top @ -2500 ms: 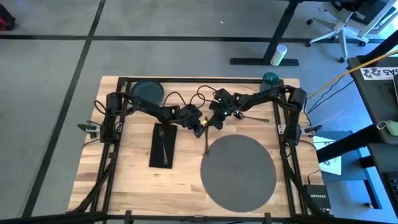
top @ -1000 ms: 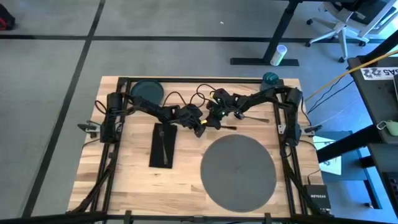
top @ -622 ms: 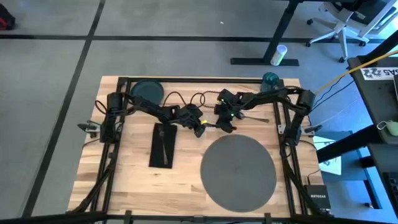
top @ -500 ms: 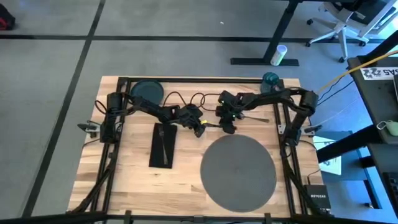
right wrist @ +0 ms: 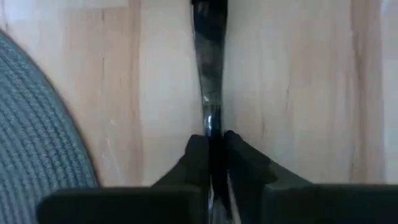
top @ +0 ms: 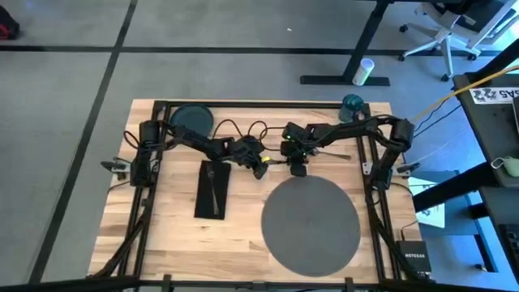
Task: Set table place
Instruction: Put the black knife on the gray table mat
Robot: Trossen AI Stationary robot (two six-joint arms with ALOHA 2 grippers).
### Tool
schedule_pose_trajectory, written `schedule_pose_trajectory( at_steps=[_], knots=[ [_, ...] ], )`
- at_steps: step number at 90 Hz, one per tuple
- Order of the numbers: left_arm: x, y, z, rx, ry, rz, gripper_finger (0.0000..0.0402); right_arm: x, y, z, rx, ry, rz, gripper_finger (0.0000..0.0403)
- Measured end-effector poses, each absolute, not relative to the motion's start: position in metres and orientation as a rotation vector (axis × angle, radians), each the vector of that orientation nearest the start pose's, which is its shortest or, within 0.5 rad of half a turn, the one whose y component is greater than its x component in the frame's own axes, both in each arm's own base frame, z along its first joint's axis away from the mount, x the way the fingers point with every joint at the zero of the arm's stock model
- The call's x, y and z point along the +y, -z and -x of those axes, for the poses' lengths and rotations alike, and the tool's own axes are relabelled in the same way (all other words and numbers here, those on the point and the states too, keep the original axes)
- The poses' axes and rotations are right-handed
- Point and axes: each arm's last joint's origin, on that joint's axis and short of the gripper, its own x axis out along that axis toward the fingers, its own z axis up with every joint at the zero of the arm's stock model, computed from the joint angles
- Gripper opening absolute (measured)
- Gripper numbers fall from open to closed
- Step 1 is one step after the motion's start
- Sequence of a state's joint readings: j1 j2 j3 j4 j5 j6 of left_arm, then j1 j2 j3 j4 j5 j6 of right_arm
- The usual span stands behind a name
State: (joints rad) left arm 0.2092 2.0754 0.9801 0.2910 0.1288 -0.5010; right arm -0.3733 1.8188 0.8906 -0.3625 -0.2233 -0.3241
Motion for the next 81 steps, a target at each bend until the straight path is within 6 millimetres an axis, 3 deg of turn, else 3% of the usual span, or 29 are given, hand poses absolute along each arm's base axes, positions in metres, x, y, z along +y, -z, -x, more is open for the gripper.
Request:
schedule_pose_trajectory(
  at_steps=[23,47,58,81],
  knots=[
    [0.058,-0.115,-0.369,0.717,-0.228,0.543,0.0000,-0.104,-0.118,-0.285,1.201,-0.071,-0.067,0.0006],
    [0.038,-0.176,-0.362,0.587,-0.204,0.429,0.0000,-0.103,-0.142,-0.275,1.201,-0.008,-0.038,0.0003],
    [0.032,-0.203,-0.355,0.522,-0.210,0.375,0.0000,-0.101,-0.144,-0.271,1.226,-0.018,-0.049,0.0002],
    [0.032,-0.203,-0.346,0.598,-0.263,0.351,0.0000,-0.088,-0.144,-0.275,1.240,-0.039,-0.015,0.0000]
  ],
)
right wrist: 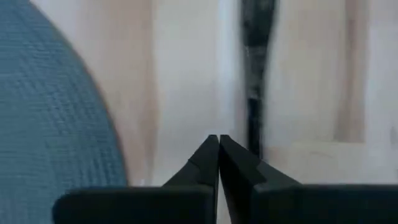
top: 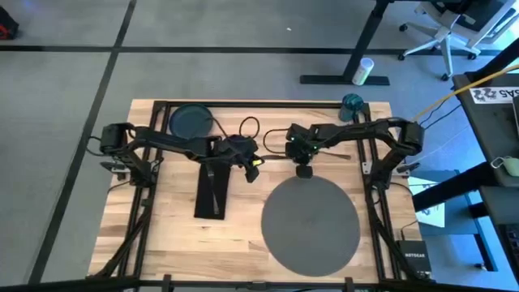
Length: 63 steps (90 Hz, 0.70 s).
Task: Set table place
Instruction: Put the black knife on the gray table mat
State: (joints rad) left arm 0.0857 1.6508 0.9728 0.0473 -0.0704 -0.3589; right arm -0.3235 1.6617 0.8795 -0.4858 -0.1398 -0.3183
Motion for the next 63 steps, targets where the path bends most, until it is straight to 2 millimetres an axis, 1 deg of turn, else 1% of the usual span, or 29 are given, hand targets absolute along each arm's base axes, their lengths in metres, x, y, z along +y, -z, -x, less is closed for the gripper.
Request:
schedule_pose_trajectory(
  at_steps=[9,16,27,38,46,55,63],
  knots=[
    [0.031,-0.193,-0.346,0.645,-0.272,0.355,0.0000,-0.087,-0.144,-0.275,1.275,0.023,0.042,0.0003],
    [0.030,-0.190,-0.348,0.652,-0.272,0.353,0.0000,-0.087,-0.144,-0.274,1.284,0.024,0.047,0.0014],
    [0.029,-0.188,-0.349,0.653,-0.272,0.352,0.0000,-0.088,-0.144,-0.271,1.316,0.043,0.064,0.0045],
    [0.029,-0.188,-0.349,0.654,-0.271,0.352,0.0000,-0.088,-0.144,-0.271,1.324,0.015,0.102,0.0079],
    [0.029,-0.188,-0.349,0.654,-0.270,0.349,0.0000,-0.090,-0.144,-0.270,1.333,0.017,0.112,0.0096],
    [0.029,-0.188,-0.349,0.654,-0.270,0.349,0.0000,-0.096,-0.141,-0.267,1.341,0.001,0.079,0.0102],
    [0.029,-0.187,-0.349,0.657,-0.271,0.349,0.0000,-0.103,-0.134,-0.266,1.350,-0.012,0.031,0.0097]
  ],
)
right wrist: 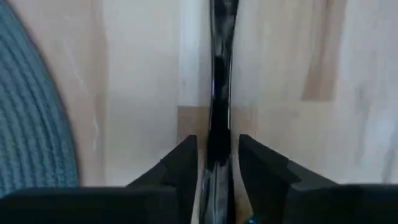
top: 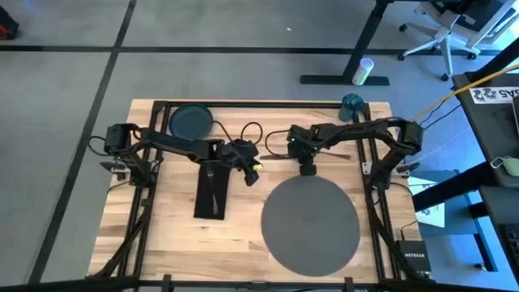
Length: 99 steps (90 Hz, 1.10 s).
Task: Set table place
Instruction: Put the black knife on the gray table mat
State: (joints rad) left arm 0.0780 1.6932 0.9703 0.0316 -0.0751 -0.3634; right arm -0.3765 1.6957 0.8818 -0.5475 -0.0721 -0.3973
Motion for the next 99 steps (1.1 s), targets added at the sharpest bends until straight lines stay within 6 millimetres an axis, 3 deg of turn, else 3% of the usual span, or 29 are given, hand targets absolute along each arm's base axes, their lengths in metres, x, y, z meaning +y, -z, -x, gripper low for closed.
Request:
schedule_pose_trajectory(
  at_steps=[27,62,99],
  knots=[
    [0.029,-0.187,-0.349,0.659,-0.267,0.339,0.0000,-0.112,-0.117,-0.262,1.353,-0.052,-0.073,0.0016],
    [0.021,-0.185,-0.348,0.685,-0.264,0.320,0.0000,-0.118,-0.131,-0.287,1.157,-0.060,-0.205,0.0001],
    [0.009,-0.185,-0.348,0.693,-0.235,0.303,0.0000,-0.106,-0.154,-0.316,0.967,-0.169,-0.191,0.0001]
  ],
)
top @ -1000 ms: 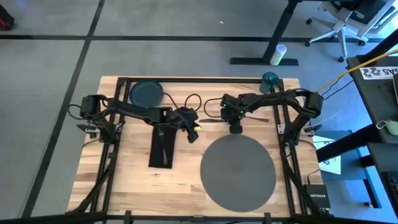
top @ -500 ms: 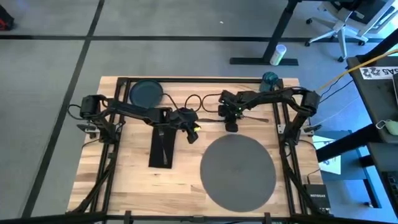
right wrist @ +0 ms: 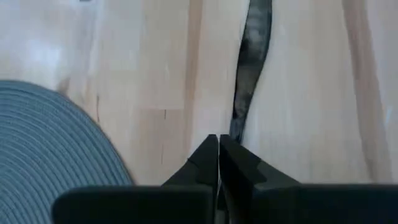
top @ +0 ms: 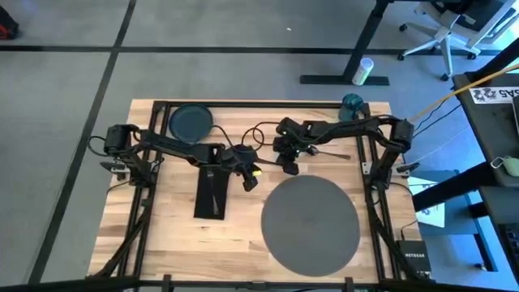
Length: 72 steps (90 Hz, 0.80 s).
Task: Set table place
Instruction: Put the black knife on the gray table mat, then put the black spoon on the gray table mat
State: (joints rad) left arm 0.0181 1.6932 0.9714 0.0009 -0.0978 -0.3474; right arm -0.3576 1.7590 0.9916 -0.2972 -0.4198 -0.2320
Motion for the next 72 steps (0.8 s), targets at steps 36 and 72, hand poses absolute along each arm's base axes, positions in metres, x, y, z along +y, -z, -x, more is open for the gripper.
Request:
schedule_pose_trajectory(
  at_steps=[36,72],
  knots=[
    [-0.005,-0.184,-0.347,0.711,-0.217,0.267,0.0000,-0.102,-0.185,-0.273,1.630,-0.178,0.113,0.0015],
    [-0.006,-0.184,-0.347,0.715,-0.218,0.268,0.0000,-0.112,-0.166,-0.248,1.756,-0.183,0.085,0.0078]
  ],
)
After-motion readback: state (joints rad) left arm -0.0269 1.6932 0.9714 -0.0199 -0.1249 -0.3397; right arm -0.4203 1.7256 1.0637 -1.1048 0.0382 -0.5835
